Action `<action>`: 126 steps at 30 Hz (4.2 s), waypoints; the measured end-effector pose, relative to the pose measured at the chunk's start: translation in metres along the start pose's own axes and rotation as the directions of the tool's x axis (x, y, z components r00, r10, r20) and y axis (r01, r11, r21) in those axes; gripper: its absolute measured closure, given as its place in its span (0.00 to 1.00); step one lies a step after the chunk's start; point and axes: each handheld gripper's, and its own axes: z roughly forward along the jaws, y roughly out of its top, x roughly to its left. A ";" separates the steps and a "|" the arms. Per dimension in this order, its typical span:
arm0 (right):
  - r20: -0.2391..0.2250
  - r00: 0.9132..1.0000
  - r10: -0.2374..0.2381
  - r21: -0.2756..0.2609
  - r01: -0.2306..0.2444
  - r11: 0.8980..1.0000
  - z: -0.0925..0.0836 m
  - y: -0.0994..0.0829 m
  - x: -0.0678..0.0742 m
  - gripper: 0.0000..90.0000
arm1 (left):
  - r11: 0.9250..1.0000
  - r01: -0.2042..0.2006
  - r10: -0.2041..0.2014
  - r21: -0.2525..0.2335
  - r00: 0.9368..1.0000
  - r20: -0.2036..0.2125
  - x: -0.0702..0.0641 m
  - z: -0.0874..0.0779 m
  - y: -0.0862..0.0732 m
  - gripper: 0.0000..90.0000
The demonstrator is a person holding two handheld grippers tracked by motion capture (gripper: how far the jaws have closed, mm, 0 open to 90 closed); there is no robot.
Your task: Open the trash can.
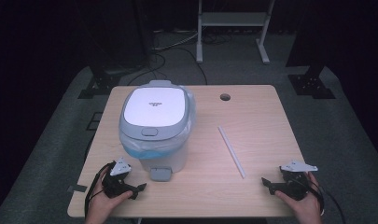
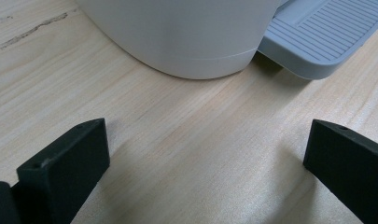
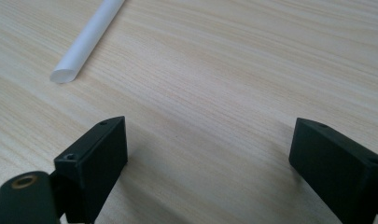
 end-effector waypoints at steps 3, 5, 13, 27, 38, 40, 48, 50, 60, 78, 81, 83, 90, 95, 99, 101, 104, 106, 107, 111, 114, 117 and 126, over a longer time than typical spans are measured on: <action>0.000 1.000 0.001 -0.001 -0.001 1.000 0.000 0.000 0.000 0.11 | 1.000 0.000 0.000 0.000 1.000 0.000 0.000 0.000 0.000 0.00; 0.000 1.000 0.001 -0.001 -0.001 1.000 0.000 0.000 0.000 0.11 | 1.000 0.002 -0.002 0.000 1.000 -0.002 0.000 0.000 0.000 0.00; 0.002 1.000 -0.001 0.000 0.001 1.000 0.000 0.000 0.000 0.11 | 0.999 -0.003 0.003 -0.037 1.000 0.002 -0.001 -0.005 -0.003 0.17; 0.003 1.000 0.000 0.000 0.000 1.000 0.001 0.001 0.000 0.11 | 0.992 0.038 -0.031 -0.117 0.998 0.055 -0.013 -0.021 -0.001 0.62; 0.003 1.000 0.001 0.001 -0.001 1.000 0.001 0.001 0.000 0.11 | 0.982 0.051 -0.030 -0.183 0.992 0.120 -0.024 -0.029 0.008 0.96; 0.003 1.000 0.001 0.000 -0.001 1.000 0.001 0.001 0.000 0.11 | 0.979 0.048 -0.021 -0.199 0.990 0.137 -0.026 -0.031 0.011 1.00; 0.004 1.000 0.001 0.000 -0.001 1.000 0.001 0.001 0.000 0.11 | 0.978 0.037 -0.004 -0.206 0.988 0.155 -0.035 -0.023 0.019 1.00; 0.004 1.000 0.000 0.000 0.000 1.000 0.001 0.001 0.000 0.11 | 0.977 0.035 -0.002 -0.210 0.987 0.158 -0.036 -0.021 0.021 1.00; 0.005 1.000 0.001 0.000 -0.001 1.000 0.001 0.001 0.000 0.11 | 0.975 0.013 0.022 -0.223 0.988 0.154 -0.043 -0.004 0.035 1.00; 0.005 1.000 0.001 -0.001 -0.001 1.000 0.001 0.001 0.000 0.11 | 0.977 0.014 0.014 -0.211 0.991 0.131 -0.045 0.011 0.040 1.00; 0.005 1.000 0.001 -0.001 -0.001 1.000 0.001 0.001 0.000 0.11 | 0.978 0.012 0.015 -0.210 0.992 0.128 -0.046 0.013 0.040 1.00; 0.005 1.000 0.001 -0.001 -0.001 1.000 0.001 0.001 0.000 0.11 | 0.977 0.013 0.012 -0.211 0.993 0.120 -0.047 0.013 0.040 0.99; 0.005 1.000 0.001 -0.001 -0.001 1.000 0.001 0.001 0.000 0.11 | 0.978 0.018 0.005 -0.207 0.994 0.110 -0.046 0.015 0.040 1.00; 0.006 1.000 0.000 -0.001 0.000 1.000 0.001 0.001 0.000 0.11 | 0.976 0.020 0.003 -0.219 0.995 0.103 -0.046 0.016 0.039 1.00; 0.006 1.000 0.000 -0.001 0.000 1.000 0.001 0.001 0.000 0.11 | 0.975 0.053 -0.027 -0.214 0.992 0.123 -0.044 0.016 0.038 1.00; 0.006 1.000 0.000 -0.002 0.000 1.000 0.001 0.001 0.000 0.11 | 0.974 0.067 -0.039 -0.216 0.991 0.130 -0.043 0.017 0.037 1.00; 0.006 1.000 0.000 -0.001 0.000 1.000 0.001 0.001 0.000 0.11 | 0.975 0.062 -0.035 -0.215 0.991 0.128 -0.044 0.017 0.037 1.00; 0.006 1.000 0.000 -0.001 0.000 1.000 0.001 0.001 0.000 0.11 | 0.975 0.059 -0.033 -0.214 0.991 0.126 -0.044 0.017 0.037 1.00; 0.006 1.000 0.000 -0.002 0.000 1.000 0.001 0.001 0.000 0.11 | 0.975 0.058 -0.032 -0.214 0.992 0.125 -0.044 0.017 0.037 1.00; 0.006 1.000 0.001 -0.002 -0.001 1.000 0.001 0.001 0.000 0.11 | 0.976 0.058 -0.032 -0.209 0.992 0.125 -0.044 0.017 0.038 1.00; 0.008 1.000 0.001 -0.001 -0.001 1.000 0.001 0.001 0.000 0.11 | 0.977 0.064 -0.039 -0.205 0.991 0.125 -0.044 0.017 0.038 1.00; 0.008 1.000 0.002 -0.001 -0.002 1.000 0.001 0.001 0.000 0.11 | 0.978 0.053 -0.029 -0.202 0.993 0.117 -0.045 0.017 0.038 1.00; 0.009 1.000 0.002 -0.001 -0.002 1.000 0.001 0.001 0.000 0.11 | 0.976 0.052 -0.029 -0.210 0.993 0.112 -0.046 0.018 0.036 1.00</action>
